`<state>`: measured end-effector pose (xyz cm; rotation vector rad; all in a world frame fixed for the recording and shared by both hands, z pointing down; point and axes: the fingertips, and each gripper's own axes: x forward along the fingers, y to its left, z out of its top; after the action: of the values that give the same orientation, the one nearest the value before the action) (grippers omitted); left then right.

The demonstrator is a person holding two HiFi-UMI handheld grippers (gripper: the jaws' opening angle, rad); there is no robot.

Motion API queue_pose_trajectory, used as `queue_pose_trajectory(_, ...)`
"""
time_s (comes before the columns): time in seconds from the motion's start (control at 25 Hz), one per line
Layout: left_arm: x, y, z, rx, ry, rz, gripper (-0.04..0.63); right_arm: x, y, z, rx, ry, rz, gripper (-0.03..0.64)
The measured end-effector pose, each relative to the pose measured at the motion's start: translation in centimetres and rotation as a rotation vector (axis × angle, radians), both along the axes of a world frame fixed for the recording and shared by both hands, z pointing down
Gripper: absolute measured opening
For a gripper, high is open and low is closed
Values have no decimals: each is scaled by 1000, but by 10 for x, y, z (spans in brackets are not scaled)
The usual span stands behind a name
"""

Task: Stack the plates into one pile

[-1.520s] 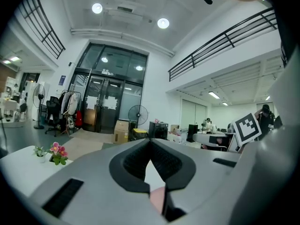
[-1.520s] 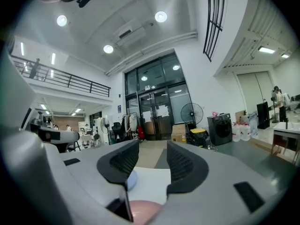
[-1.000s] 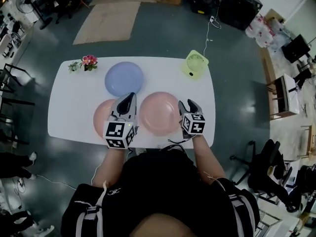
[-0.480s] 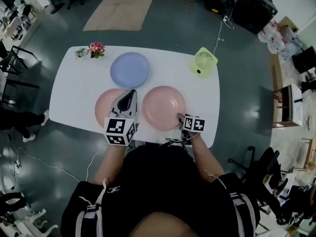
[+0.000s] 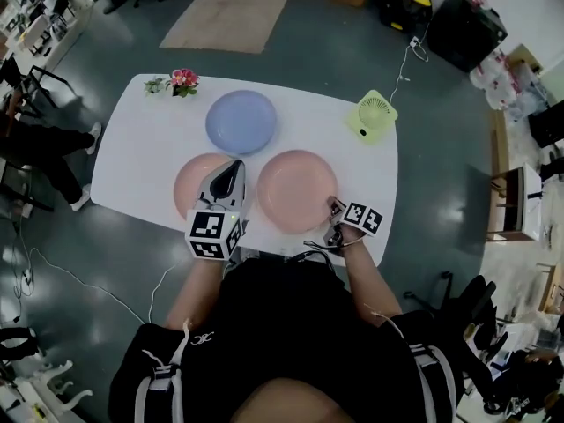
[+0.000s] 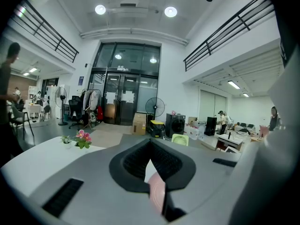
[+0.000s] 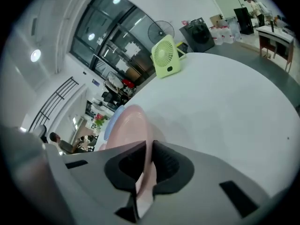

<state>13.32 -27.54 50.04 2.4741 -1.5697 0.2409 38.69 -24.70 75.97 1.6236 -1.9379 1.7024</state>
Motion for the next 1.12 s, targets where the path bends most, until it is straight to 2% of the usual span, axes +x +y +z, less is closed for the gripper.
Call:
queue_pose_trajectory(0.16,-17,3,-2,14,3,-36,12,-14,-24,-24,27,-85,66,44)
queue_pose_trajectory(0.36,-52,7,2,17,13,-98,12,-54,-78,-50,69,-166,110,48)
queue_pose_trajectory(0.68,-117,16,-9,20,18,-194,12,-133,-148,-58,12,-230,180,49)
queue_pose_trajectory(0.84,-148,18,-6,16,16,-236,12,-169,-175,-42,-40,-224,204,54)
queue_pose_trajectory(1.12,-189,25,0,-8,19,-300,12,-210,-198,-15,-100,-147,201,58)
